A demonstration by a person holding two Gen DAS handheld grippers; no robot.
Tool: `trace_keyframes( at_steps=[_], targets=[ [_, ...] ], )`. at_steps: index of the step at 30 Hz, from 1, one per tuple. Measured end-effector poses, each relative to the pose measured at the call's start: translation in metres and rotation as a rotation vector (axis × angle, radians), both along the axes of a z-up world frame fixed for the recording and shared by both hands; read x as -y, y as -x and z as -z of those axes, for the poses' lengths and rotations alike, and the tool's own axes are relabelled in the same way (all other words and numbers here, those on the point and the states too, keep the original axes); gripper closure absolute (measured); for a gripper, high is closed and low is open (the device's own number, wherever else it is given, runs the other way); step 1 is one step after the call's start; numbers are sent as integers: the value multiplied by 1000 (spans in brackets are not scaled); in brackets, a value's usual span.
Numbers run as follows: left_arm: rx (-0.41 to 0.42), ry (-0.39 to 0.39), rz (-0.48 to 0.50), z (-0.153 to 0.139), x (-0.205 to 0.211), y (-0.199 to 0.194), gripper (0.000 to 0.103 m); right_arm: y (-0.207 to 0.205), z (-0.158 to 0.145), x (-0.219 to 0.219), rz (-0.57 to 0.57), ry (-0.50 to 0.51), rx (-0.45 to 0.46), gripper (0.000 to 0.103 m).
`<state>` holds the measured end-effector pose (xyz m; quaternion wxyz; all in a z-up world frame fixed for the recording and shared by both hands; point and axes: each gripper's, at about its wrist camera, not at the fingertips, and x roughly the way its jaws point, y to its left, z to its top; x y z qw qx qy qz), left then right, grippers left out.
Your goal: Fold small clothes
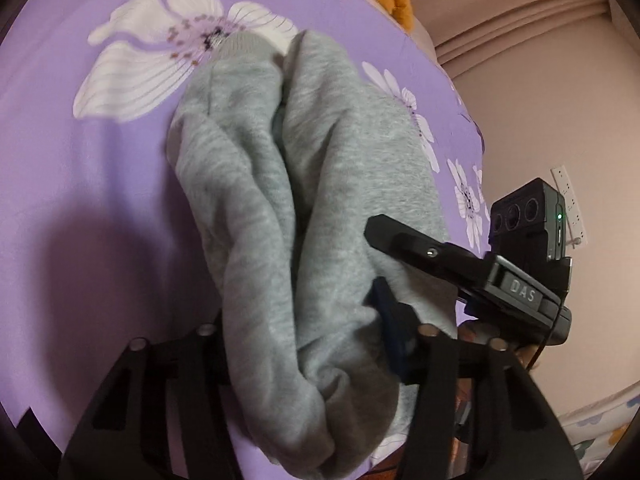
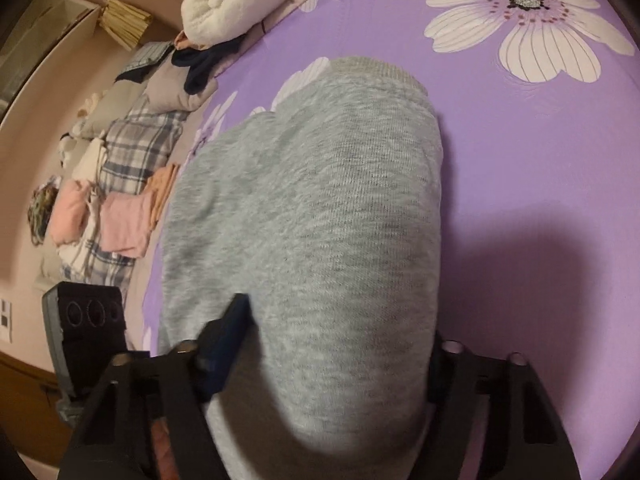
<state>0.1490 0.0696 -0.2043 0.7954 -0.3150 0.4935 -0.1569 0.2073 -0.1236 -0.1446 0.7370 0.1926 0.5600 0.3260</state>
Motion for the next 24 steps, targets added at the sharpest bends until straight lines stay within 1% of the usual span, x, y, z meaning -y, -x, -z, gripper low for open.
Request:
trace_keyframes(
  at_steps=[1,2,3,4,7,10,12,14,18,20,24],
  targets=[
    [10,-20,-7,-6,4,1,59,3,-5,1,-7,-4,15,55],
    [16,-37,-9,-11,7,2,60,5,-10,2,-7,-4,33,59],
    [25,-60,-13,-18,13,2,61,7,-16,2,-7,0,50,66],
    [33,-74,-13,-24,16,3,61,10,-22,2,-9,5,70,68],
    [86,-122,-16,-44,26,5,62,12,-40,4,0,31,142,69],
    [135,-143,-17,-60,32,3,62,10,-58,11,8,19,195,69],
    [154,-145,-16,-65,34,-1,61,5,-67,14,10,26,226,69],
    [162,-152,-15,-65,36,-4,61,-1,-69,13,14,43,250,69],
    [167,-146,-16,-59,40,-16,61,-10,-68,12,28,77,277,69],
    [154,-149,-16,-53,40,-24,61,-14,-64,14,30,90,281,69],
    [105,-189,-12,-40,48,-34,61,-24,-45,15,36,114,222,69]
  ],
)
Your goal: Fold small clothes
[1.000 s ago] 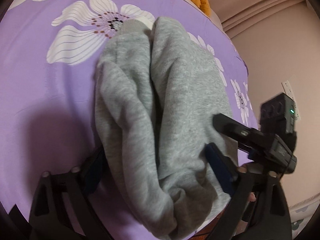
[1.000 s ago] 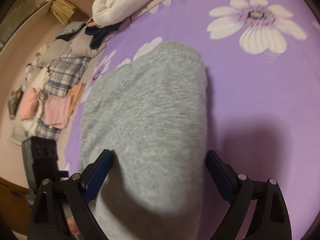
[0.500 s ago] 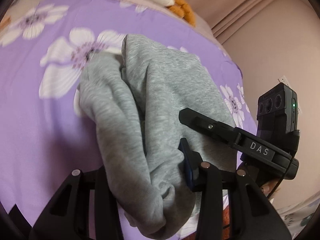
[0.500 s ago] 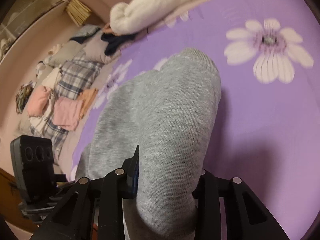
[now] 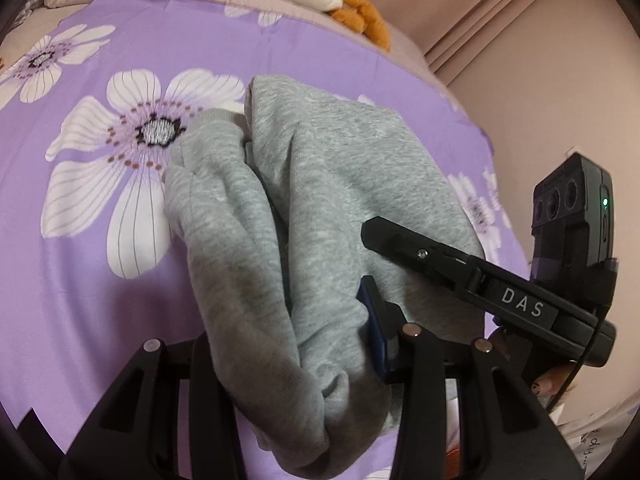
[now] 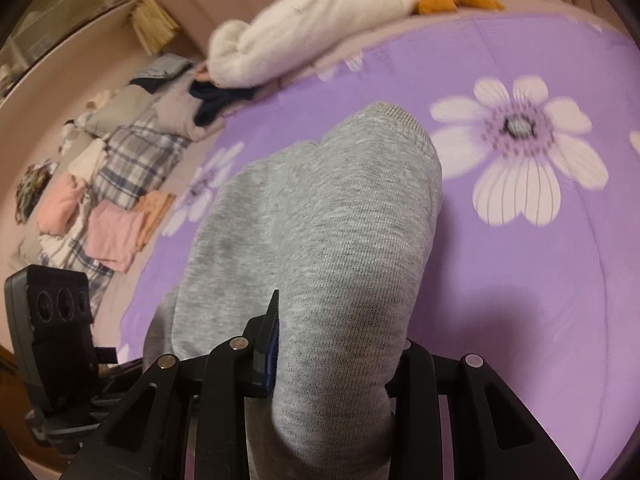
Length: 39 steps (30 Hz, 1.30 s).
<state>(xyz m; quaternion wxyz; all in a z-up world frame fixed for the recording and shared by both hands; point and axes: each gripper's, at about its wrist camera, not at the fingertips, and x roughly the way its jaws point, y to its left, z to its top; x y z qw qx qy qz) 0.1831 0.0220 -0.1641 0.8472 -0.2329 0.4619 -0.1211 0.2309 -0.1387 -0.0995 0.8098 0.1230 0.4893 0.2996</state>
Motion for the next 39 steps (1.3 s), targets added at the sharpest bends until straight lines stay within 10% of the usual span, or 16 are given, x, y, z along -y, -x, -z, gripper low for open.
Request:
trace_keyframes(
  at_steps=[10,23,27,39],
  targets=[
    [-58,-45,6,11,5,-2,53,-1,18,9,40,38,-85,52],
    [117,-136,-68,-60,0,44,1,27,-24,25,113,165,80,19],
    [186,-167,-97,-88,-1,56,1,40,-50,26,129,191,193,2],
    [210,-213,-138,-108,-3,87,0,79,-92,39,199,166,347,2]
  ],
)
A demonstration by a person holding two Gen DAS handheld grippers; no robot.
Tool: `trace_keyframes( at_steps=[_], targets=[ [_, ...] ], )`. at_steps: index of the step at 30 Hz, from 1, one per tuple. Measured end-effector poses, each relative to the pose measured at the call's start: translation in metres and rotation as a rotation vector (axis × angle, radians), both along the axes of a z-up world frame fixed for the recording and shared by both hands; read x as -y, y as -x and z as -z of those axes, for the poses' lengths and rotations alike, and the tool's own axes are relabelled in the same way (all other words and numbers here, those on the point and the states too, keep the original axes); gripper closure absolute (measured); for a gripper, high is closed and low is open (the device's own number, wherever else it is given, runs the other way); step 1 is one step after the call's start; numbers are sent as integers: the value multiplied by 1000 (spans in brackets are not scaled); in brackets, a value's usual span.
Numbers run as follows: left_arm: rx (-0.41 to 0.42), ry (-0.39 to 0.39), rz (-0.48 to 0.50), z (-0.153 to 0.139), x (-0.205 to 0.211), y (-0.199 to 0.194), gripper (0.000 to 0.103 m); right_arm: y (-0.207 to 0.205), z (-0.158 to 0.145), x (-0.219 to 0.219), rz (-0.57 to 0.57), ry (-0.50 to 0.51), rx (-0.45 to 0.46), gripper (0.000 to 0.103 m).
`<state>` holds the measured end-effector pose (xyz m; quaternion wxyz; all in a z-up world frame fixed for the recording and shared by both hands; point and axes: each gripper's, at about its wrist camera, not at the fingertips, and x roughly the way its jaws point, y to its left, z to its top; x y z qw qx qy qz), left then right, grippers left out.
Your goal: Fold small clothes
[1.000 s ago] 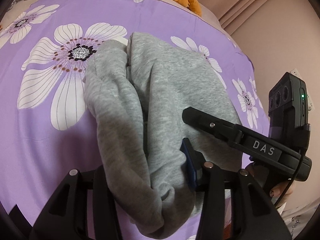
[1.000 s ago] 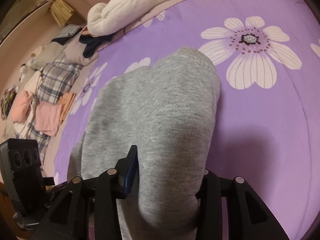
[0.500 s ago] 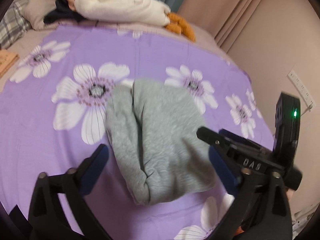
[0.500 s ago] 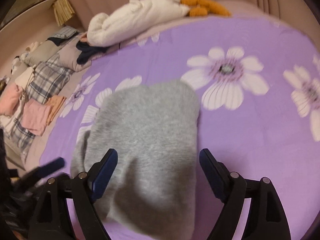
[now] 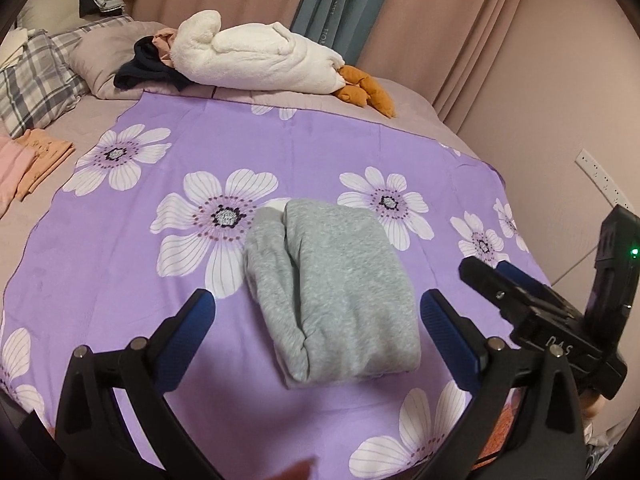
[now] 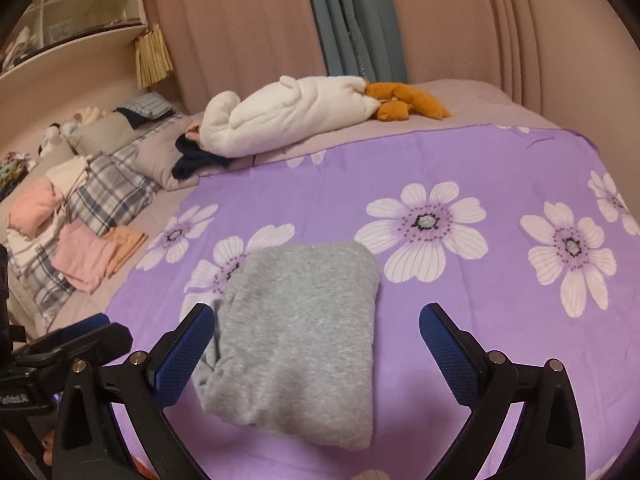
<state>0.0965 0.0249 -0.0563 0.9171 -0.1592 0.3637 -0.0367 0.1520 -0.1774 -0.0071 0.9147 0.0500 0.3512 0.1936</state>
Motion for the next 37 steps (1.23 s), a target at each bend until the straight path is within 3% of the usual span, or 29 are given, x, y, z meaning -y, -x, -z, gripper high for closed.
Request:
trace_keyframes(
  at_steps=[12,37],
  targets=[
    [-34,-21,15,10,10,12,0,14,10,-1,14,-9,-26,2],
    [-33,-24,11,8,13,19,0,25,10,3,66,67,-4,2]
  ],
)
